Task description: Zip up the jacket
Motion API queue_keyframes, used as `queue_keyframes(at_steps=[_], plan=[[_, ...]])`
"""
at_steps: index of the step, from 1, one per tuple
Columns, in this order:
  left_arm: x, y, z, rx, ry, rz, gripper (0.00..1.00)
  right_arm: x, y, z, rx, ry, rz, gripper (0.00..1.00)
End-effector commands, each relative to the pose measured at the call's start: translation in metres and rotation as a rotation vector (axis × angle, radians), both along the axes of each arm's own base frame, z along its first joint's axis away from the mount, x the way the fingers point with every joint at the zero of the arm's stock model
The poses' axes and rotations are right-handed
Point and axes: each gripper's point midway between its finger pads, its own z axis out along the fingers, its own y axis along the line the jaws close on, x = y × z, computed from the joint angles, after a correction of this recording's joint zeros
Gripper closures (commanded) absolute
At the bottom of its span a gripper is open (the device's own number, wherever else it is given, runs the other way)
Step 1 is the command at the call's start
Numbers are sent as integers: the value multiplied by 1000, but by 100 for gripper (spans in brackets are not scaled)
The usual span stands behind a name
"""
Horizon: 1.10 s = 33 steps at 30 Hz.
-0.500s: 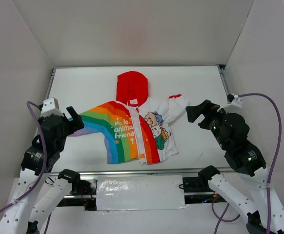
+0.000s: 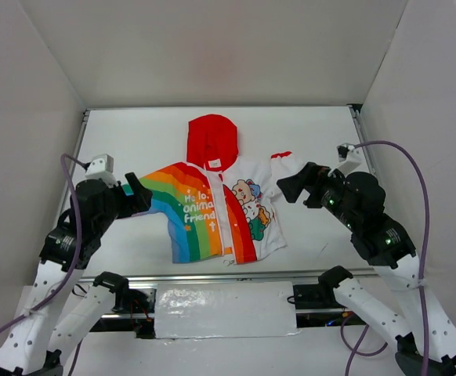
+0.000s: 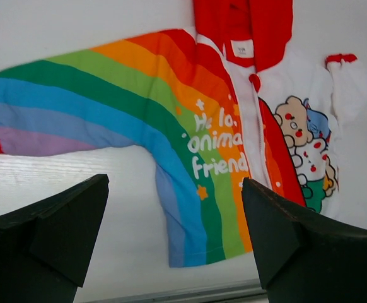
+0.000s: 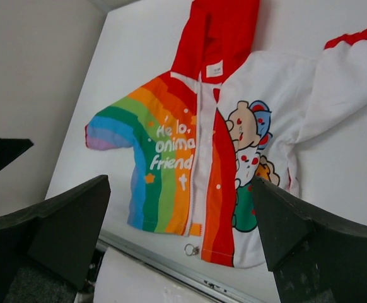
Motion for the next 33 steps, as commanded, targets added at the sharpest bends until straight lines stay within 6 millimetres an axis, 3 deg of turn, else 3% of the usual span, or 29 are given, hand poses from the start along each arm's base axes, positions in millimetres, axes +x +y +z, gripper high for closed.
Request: queue_keyframes(at_steps=[1,4,5,8,11,12,15,24,33], plan=[[1,-31,-7,-98,52,-118,1,1,23,0,20,-10,116,0],[-1,-39,-17,-94,92,-144,1,8,44,-15,40,44,195,0],[-1,-36,-13,-81,85,-131,1,7,62,-32,55,119,270,0],[-3,-18,2,-27,44,-61,1,2,104,-56,87,213,396,4],[-5,-5,17,18,-19,-27,1,4,144,-99,92,321,480,4],[-4,-3,14,25,-25,-18,1,10,153,-101,116,307,491,7],[-2,2,5,23,-37,16,1,15,174,-136,140,376,552,11],[0,-9,1,20,-13,-43,1,45,210,-215,119,551,582,13],[1,-12,3,15,-23,-69,0,62,225,-241,118,608,560,14]])
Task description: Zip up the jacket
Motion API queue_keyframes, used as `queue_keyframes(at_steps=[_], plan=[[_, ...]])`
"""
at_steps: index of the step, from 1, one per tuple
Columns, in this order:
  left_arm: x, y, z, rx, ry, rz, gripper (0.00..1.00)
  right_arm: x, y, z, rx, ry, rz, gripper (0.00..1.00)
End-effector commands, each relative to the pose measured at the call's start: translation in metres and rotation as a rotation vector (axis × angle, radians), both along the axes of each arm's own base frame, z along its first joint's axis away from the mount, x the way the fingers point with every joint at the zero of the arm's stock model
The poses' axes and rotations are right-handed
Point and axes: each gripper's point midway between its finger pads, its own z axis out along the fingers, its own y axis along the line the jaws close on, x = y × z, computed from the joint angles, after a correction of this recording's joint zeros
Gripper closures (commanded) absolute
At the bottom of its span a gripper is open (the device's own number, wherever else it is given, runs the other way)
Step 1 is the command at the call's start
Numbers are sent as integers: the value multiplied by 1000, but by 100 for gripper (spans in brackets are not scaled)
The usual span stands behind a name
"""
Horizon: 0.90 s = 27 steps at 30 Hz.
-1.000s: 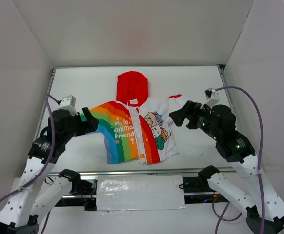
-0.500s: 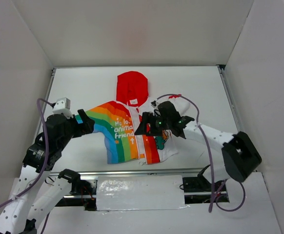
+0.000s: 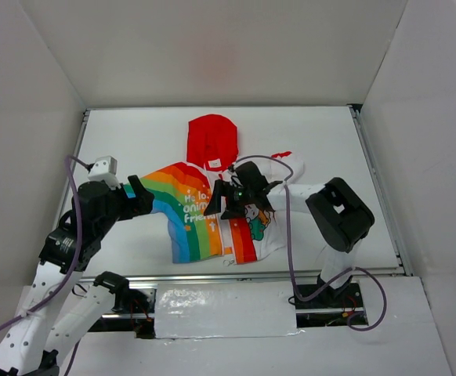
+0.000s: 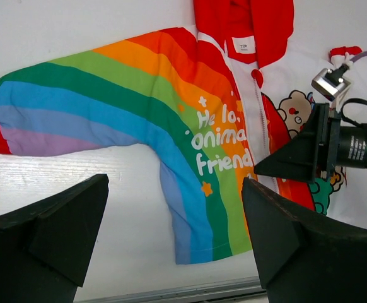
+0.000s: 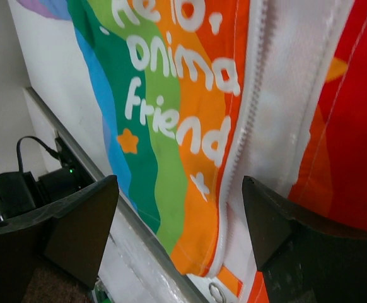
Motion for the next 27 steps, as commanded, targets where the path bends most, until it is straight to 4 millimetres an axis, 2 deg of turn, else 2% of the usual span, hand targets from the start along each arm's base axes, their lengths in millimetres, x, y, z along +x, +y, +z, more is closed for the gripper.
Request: queue_keyframes(at_steps=[1,8,12,22,27], plan=[[6,-4,5,3,-37,-34,1,21,19,16,55,-57,-2,14],[6,-5,7,-2,-43,-40,1,15,21,5,63,-5,-5,15],[6,-5,7,-3,-44,-40,0,12,21,6,62,3,-8,16],[6,-4,8,-5,-48,-40,1,-7,24,20,137,22,27,26],[6,-5,7,-6,-46,-43,1,-11,26,13,144,43,33,39]])
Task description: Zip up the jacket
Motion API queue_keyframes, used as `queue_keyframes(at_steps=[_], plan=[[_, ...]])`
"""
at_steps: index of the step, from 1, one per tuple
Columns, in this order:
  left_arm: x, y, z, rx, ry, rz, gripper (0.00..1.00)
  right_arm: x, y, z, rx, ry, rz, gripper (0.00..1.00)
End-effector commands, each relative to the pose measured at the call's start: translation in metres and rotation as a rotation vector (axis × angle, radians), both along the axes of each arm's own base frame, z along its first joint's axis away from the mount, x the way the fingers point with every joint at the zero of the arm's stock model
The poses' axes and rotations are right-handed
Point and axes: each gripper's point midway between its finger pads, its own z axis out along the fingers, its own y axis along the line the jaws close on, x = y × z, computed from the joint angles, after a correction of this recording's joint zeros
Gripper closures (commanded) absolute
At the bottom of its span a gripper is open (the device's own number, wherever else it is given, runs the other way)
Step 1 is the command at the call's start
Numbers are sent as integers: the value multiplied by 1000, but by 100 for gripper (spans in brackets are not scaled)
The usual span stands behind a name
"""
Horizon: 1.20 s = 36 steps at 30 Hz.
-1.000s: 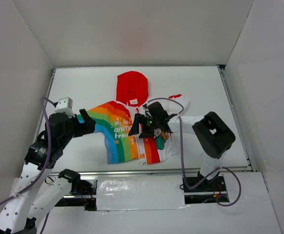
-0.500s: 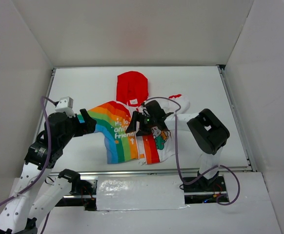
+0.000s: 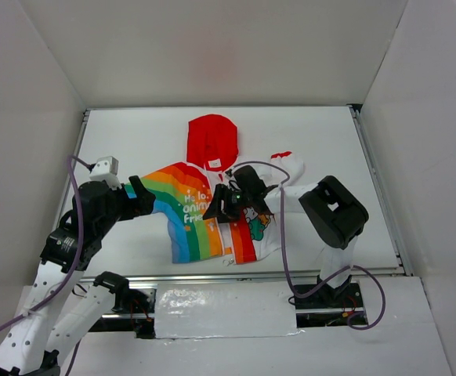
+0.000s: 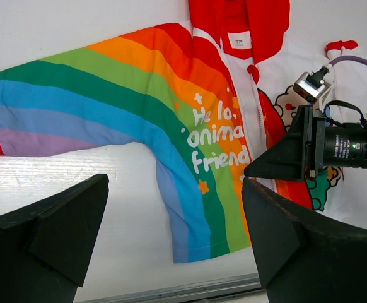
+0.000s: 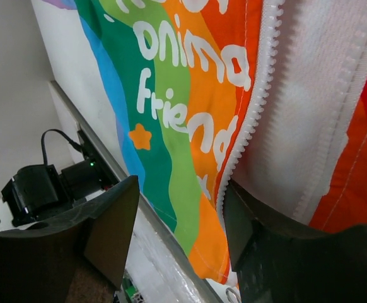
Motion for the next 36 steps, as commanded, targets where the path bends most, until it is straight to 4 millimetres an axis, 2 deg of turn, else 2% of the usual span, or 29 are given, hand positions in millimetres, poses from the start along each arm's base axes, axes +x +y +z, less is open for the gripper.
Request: queue_keyframes(at_steps=[1,8,14,18,22,32,36], plan=[[5,-1,10,2,-51,-17,1,-5,11,19,78,-34,25,39],[5,-2,10,3,-49,-22,1,-23,6,23,72,-44,42,42],[5,-3,10,0,-50,-26,1,-37,-3,13,57,-29,45,41],[7,-5,9,1,-44,-36,1,-43,-7,17,73,-30,43,40],[7,-5,8,1,-39,-39,1,-48,-11,8,50,-20,44,38],[6,-5,8,0,-42,-37,1,-57,-5,6,78,-1,66,40],[6,-5,9,-1,-46,-36,1,-63,-4,-1,71,18,77,42]])
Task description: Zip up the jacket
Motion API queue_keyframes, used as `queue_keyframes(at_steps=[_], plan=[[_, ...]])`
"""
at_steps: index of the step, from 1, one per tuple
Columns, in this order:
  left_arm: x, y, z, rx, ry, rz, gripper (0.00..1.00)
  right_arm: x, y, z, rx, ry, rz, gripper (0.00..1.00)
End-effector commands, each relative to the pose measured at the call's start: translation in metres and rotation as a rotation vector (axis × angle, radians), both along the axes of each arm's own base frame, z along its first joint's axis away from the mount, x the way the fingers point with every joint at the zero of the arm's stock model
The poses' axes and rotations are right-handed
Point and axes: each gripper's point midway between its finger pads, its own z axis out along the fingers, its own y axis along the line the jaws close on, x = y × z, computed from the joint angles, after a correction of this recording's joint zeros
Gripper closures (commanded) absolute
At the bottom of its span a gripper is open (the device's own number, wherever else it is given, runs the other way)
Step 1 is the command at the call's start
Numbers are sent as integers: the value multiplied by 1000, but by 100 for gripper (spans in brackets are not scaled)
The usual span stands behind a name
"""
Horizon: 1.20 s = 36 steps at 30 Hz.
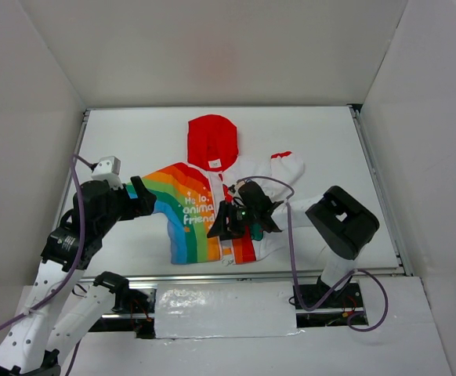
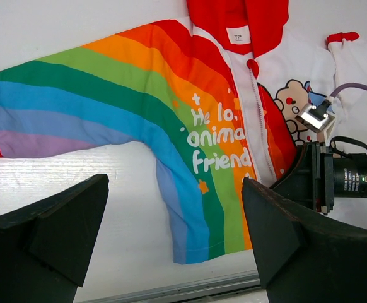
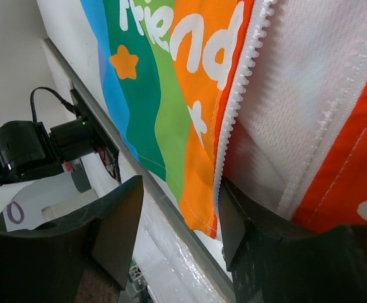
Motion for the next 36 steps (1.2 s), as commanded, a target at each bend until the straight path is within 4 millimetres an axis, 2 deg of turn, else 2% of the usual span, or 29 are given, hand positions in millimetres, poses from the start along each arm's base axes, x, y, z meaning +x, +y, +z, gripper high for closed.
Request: queue_keyframes(at_steps=[1,5,7,8,9,10,11,12,17,18,20,21,22,23,24,25,26,27,31,34,36], plan=[[6,-2,12,-13,-54,-9,1,-5,8,2,36,-14,25,43],[6,-2,11,-13,-54,-9,1,-10,5,-5,10,-8,19,46],[6,-2,12,-13,-56,-11,1,-11,4,-8,-1,-7,16,53],[6,-3,12,-13,-55,-13,1,-12,4,-9,0,-3,17,59],[6,-2,11,-13,-50,-11,1,-12,4,-10,4,0,17,76],[6,-2,10,-13,-50,-11,1,-13,5,-10,9,5,15,85],[5,-2,11,-13,-52,-11,1,-13,5,-10,12,9,12,95],[6,-3,11,-13,-53,-11,1,-13,5,-10,14,11,10,100],[4,-7,11,-33,-45,-28,1,-8,12,6,54,-14,6,100],[3,-11,13,-46,-43,-41,1,-6,13,14,72,-26,3,100],[-2,-26,13,-108,-29,-103,1,-3,17,29,120,-51,0,100],[-8,-44,10,-165,-13,-190,1,-3,19,42,155,-61,-1,100],[-12,-54,8,-208,0,-232,2,-1,22,53,189,-87,0,100],[-13,-66,14,-281,-19,-272,2,-1,23,60,206,-97,-3,100],[-25,-83,-1,-345,29,-367,2,2,26,77,241,-120,-9,100],[-28,-91,-4,-388,35,-399,3,3,27,84,259,-133,-10,100],[-29,-98,3,-454,1,-421,3,4,28,92,276,-145,-11,100],[-34,-103,-15,-478,38,-442,3,5,31,102,299,-150,-3,100],[-46,-115,-25,-552,47,-522,3,4,38,138,392,-179,29,100],[-53,-123,-26,-594,24,-588,5,3,42,148,421,-170,45,100],[-55,-126,-31,-609,21,-615,12,2,44,153,433,-166,54,100]])
